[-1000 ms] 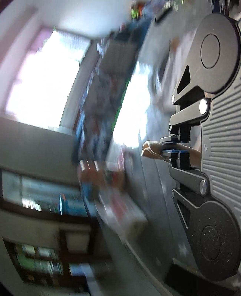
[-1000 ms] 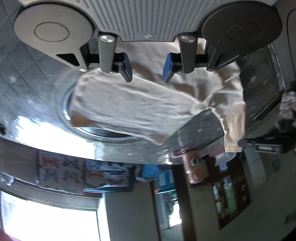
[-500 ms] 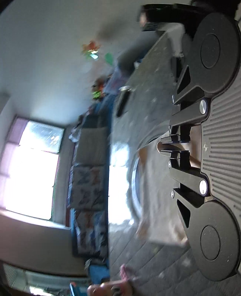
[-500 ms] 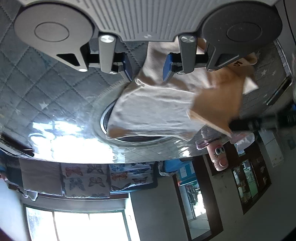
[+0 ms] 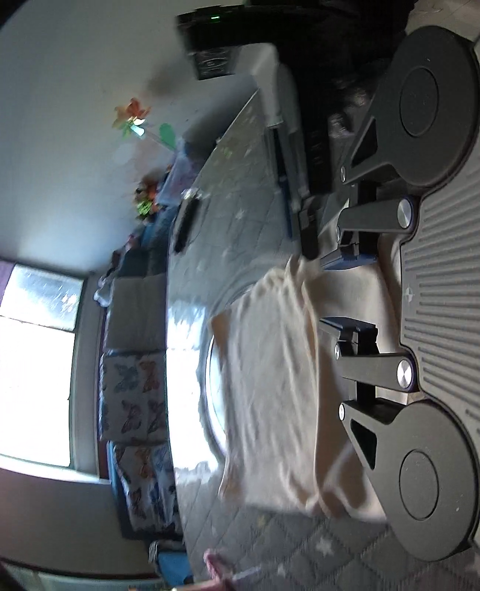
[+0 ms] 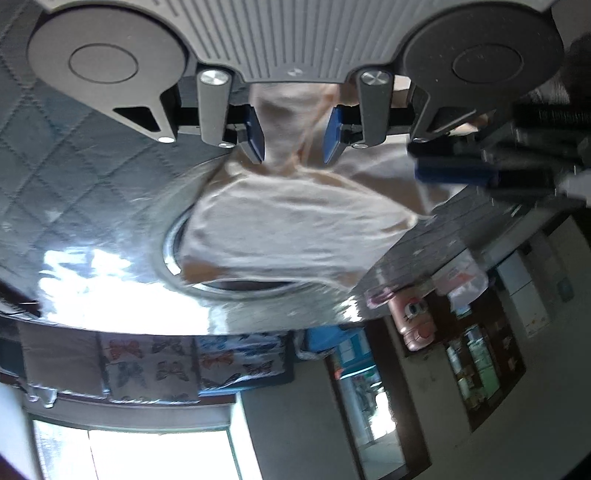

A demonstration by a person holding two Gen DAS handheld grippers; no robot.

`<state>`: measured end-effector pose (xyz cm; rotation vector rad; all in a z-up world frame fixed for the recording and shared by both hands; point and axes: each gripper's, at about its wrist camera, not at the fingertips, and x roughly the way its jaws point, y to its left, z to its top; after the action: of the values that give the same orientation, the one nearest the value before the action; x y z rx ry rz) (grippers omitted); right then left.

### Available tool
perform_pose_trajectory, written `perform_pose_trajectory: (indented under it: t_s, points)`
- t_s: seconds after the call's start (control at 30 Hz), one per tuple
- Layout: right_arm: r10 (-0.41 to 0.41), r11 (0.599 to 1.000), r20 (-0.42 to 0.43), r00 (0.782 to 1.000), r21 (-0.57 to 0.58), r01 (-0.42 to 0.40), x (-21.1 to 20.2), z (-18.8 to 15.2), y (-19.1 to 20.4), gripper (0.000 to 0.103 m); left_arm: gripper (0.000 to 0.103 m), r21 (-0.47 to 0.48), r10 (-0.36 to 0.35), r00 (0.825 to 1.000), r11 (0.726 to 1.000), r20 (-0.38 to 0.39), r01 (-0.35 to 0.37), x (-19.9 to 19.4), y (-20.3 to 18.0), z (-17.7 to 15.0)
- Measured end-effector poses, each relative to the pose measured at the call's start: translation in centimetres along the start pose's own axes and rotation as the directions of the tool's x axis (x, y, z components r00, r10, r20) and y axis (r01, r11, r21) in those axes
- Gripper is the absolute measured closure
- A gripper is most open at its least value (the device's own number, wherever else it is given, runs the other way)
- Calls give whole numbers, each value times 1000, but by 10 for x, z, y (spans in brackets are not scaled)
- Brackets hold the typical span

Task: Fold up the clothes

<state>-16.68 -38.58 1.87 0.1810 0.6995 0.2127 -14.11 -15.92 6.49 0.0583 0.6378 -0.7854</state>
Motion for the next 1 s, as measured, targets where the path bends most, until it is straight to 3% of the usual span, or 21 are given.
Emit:
perform_pose_trajectory:
  t_s: [0.2,0.37,0.57,0.87,1.0]
  points:
    - [19,999,-56,998,-32,-21,22,-4,18,70,69,-70,162,987,985,21,-160,-20,51,-7]
    - [-9,999,-77,997,-32,7,27,-6,23,74,69,-122,239,971,963,-11,-239,-27,84,-23]
    - [-36,999,-80,996,-42,33,27,-4,26,97,69,-145,245,968,957,-47,-249,-25,97,-38]
    - [-88,989,52,995,-116,94,-11,24,39,99,69,-97,210,975,971,-77,-217,-25,93,-48]
    - [-118,987,40,992,-101,121,-7,19,33,99,69,-82,206,976,974,-74,-212,-27,92,-45]
